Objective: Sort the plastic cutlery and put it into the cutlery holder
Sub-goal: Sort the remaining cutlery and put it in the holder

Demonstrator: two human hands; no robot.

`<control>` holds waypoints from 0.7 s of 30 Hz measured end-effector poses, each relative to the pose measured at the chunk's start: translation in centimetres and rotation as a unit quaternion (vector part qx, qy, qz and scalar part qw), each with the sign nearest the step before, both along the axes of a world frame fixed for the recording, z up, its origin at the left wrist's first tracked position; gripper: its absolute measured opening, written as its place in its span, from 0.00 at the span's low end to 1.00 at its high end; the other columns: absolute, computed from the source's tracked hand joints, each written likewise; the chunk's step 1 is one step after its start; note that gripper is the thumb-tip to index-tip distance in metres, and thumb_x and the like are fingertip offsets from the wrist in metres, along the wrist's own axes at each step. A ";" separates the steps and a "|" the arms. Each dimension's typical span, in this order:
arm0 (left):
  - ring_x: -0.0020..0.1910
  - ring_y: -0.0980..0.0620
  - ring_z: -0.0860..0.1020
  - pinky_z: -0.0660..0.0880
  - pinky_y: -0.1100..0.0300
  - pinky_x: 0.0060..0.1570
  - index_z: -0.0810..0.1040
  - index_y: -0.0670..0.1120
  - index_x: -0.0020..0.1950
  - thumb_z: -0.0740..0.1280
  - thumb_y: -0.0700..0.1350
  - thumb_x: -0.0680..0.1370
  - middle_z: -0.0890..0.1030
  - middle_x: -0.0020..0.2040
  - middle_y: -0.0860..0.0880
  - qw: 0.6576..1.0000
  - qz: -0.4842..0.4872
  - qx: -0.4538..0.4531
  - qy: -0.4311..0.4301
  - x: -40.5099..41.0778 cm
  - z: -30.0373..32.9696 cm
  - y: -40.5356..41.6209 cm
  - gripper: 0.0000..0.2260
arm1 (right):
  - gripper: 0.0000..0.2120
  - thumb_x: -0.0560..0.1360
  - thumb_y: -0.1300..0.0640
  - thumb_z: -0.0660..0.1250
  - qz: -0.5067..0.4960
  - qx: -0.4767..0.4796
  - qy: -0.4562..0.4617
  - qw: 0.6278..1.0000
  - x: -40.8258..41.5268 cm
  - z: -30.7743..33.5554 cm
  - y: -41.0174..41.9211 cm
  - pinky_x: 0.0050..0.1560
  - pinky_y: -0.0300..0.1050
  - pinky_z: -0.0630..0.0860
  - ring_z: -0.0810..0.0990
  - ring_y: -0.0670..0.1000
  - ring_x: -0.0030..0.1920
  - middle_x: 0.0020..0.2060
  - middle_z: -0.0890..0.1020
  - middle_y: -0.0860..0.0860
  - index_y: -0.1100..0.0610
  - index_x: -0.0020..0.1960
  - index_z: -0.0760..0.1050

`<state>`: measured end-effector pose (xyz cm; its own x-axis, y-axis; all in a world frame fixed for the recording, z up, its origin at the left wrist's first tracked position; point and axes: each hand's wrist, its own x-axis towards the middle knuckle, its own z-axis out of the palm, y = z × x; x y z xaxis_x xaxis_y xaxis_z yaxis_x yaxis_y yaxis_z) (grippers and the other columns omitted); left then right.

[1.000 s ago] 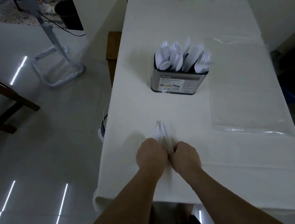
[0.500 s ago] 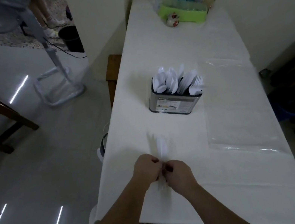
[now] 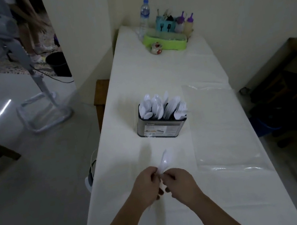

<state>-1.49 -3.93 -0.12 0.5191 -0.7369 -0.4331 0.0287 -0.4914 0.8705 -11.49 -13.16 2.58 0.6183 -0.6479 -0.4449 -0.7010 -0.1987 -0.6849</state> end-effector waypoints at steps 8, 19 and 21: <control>0.25 0.55 0.69 0.65 0.63 0.25 0.79 0.46 0.46 0.59 0.38 0.81 0.77 0.34 0.51 0.997 -0.025 -0.046 0.051 0.4 1.6 -1.8 0.10 | 0.07 0.77 0.59 0.68 -0.067 0.074 -0.138 0.985 0.4 3.9 -6.6 0.27 0.45 0.71 0.78 0.54 0.28 0.32 0.82 0.58 0.63 0.49 0.76; 0.33 0.59 0.71 0.65 0.63 0.33 0.77 0.50 0.46 0.60 0.50 0.82 0.73 0.34 0.55 0.988 -0.055 -0.061 -0.129 2.7 4.7 -6.7 0.09 | 0.06 0.77 0.60 0.66 0.027 -0.014 -0.123 0.992 3.8 8.2 -12.0 0.29 0.46 0.76 0.82 0.54 0.29 0.36 0.82 0.56 0.55 0.54 0.75; 0.34 0.58 0.72 0.65 0.63 0.33 0.76 0.52 0.46 0.60 0.50 0.83 0.74 0.35 0.56 0.988 -0.048 -0.059 -0.135 2.8 4.9 -7.2 0.09 | 0.04 0.78 0.60 0.66 0.062 -0.022 -0.108 0.992 4.1 8.9 -12.7 0.30 0.47 0.78 0.83 0.53 0.30 0.36 0.82 0.56 0.56 0.52 0.77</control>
<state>1.35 -11.16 4.82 0.5294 -0.8252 -0.1971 -0.2532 -0.3755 0.8916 -7.34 -25.86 11.52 0.7723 -0.5762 -0.2675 -0.5077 -0.3068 -0.8051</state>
